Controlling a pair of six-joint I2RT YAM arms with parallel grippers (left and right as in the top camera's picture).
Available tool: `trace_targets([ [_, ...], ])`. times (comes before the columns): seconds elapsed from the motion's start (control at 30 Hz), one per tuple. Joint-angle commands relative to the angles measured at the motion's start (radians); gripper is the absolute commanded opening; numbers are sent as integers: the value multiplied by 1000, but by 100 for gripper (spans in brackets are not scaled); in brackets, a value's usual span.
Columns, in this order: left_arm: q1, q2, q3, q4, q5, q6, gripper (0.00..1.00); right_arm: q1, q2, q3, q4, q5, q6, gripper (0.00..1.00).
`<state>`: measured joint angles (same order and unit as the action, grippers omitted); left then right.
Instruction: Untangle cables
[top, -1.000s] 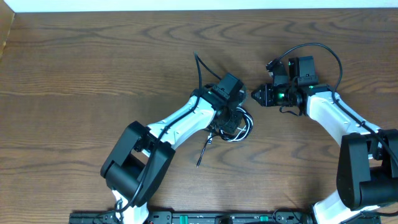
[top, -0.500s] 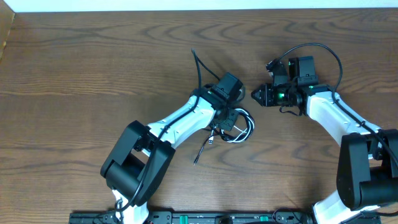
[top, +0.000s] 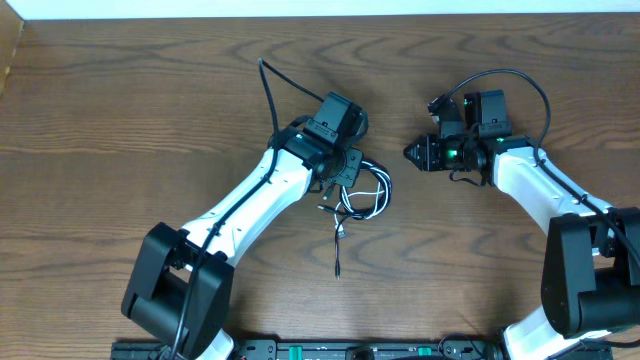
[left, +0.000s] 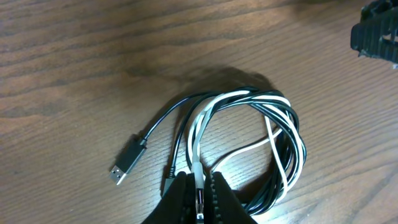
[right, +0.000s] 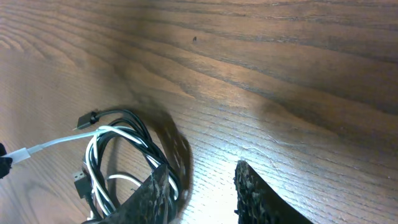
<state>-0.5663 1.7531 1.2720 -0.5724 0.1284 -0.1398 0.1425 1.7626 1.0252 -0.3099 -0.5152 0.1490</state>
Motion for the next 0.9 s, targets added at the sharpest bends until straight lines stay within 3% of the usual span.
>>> trace_targets([
  [0.0, -1, -3, 14, -7, 2, -53, 30, 10, -6, 2, 0, 1, 4, 31],
  [0.13, -19, -2, -12, -10, 2, -122, 43, 10, -6, 2, 0, 1, 4, 30],
  [0.27, -55, 0, -23, -10, 2, -173, 45, 0, -6, 2, -3, 42, 4, 19],
  [0.33, -73, 0, -24, -3, 2, -173, 38, -20, -6, 2, -17, 81, 21, 15],
  [0.47, -104, 15, -25, 19, 2, -173, 8, -90, -6, 2, -49, 117, 88, 1],
  [0.6, -128, 41, -25, 39, 2, -173, 8, -151, -6, 2, -68, 117, 108, 1],
  [0.63, -135, 50, -25, 44, 2, -173, 9, -161, -6, 2, -69, 117, 121, 7],
  [0.67, -143, 56, -25, 47, 2, -173, 16, -170, -6, 2, -69, 117, 122, 17],
  [0.7, -151, 63, -25, 52, 2, -173, 28, -174, -6, 2, -69, 117, 121, 21],
  [0.77, -167, 74, -25, 62, 2, -173, 39, -174, -6, 2, -69, 117, 121, 24],
  [0.87, -191, 91, -25, 74, 2, -173, 41, -172, -6, 2, -69, 117, 121, 28],
])
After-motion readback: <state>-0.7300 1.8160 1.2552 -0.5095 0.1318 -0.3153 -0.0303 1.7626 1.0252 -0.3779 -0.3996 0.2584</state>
